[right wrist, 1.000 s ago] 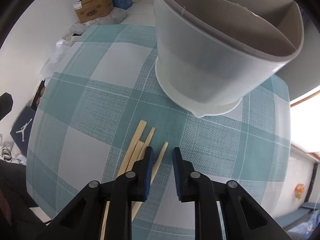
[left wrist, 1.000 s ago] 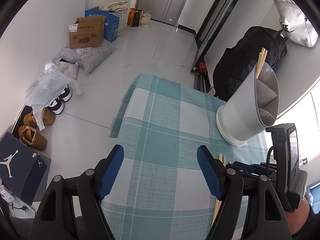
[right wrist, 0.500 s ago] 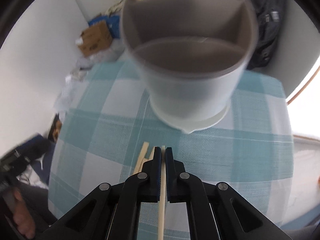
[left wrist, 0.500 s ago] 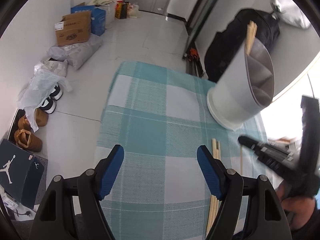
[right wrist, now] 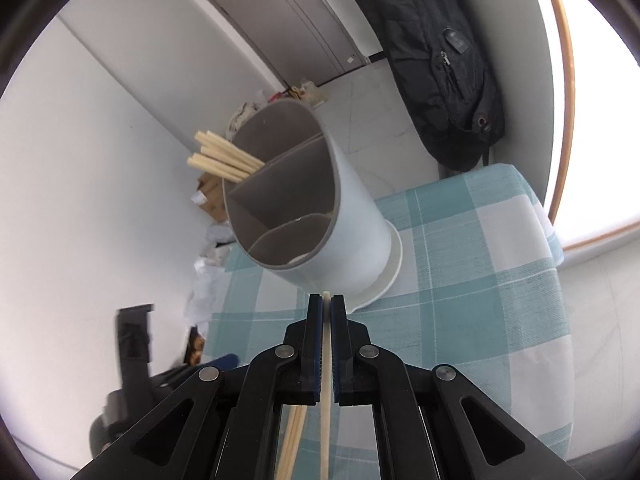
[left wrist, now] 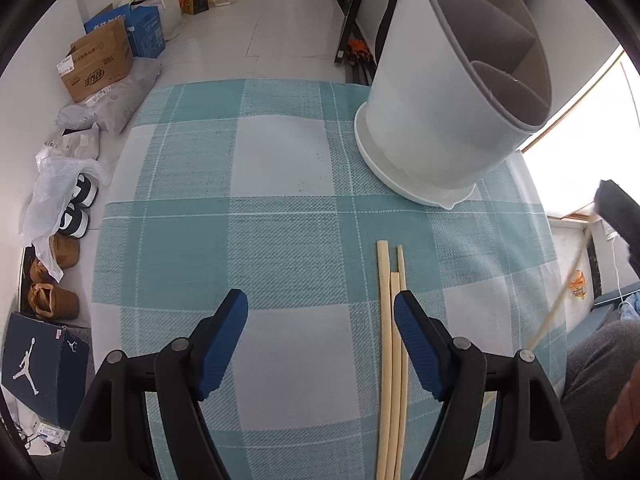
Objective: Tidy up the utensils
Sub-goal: 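Grasp a chopstick from the pile with the left tool while the right tool lifts its chopstick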
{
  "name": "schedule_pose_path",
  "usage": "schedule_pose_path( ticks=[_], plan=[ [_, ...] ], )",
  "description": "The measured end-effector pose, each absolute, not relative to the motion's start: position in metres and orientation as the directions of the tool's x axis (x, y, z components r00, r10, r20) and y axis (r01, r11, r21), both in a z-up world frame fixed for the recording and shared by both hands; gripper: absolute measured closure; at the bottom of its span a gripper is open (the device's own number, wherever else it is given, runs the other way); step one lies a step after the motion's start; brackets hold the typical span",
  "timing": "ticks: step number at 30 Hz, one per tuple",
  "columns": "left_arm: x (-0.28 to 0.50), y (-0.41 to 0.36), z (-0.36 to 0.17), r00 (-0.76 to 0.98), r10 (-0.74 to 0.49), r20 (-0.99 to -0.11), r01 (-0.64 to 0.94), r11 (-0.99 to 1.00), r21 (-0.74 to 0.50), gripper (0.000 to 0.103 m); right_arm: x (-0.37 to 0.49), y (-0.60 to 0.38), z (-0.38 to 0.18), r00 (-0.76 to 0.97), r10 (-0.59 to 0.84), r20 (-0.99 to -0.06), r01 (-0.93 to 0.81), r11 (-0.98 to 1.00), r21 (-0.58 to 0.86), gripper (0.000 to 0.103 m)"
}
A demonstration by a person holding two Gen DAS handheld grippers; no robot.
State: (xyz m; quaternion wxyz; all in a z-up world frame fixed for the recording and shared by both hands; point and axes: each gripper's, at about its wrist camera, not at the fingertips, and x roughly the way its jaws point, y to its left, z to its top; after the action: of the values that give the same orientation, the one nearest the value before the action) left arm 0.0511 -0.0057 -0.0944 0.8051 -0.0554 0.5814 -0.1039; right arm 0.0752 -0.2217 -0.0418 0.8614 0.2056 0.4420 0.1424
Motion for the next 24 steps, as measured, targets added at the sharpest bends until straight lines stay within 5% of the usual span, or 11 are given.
schedule_pose_path(
  ticks=[11, 15, 24],
  plan=[
    [0.069, -0.024, -0.103, 0.25, -0.187, -0.95, 0.076, 0.982, -0.173, 0.032, 0.065, -0.255, -0.04, 0.607, 0.483, -0.631, -0.079, 0.827, 0.557, 0.1],
    [0.073, -0.032, -0.105, 0.225, -0.152, -0.963, 0.097, 0.986, -0.133, 0.055, 0.063, -0.255, -0.036, 0.614, 0.497, -0.614, -0.104, 0.822, 0.56, 0.1],
    [0.079, -0.04, -0.107, 0.184, -0.071, -0.98, 0.13, 0.99, -0.047, 0.071, 0.061, -0.256, -0.034, 0.615, 0.514, -0.599, -0.126, 0.813, 0.569, 0.1]
  ],
)
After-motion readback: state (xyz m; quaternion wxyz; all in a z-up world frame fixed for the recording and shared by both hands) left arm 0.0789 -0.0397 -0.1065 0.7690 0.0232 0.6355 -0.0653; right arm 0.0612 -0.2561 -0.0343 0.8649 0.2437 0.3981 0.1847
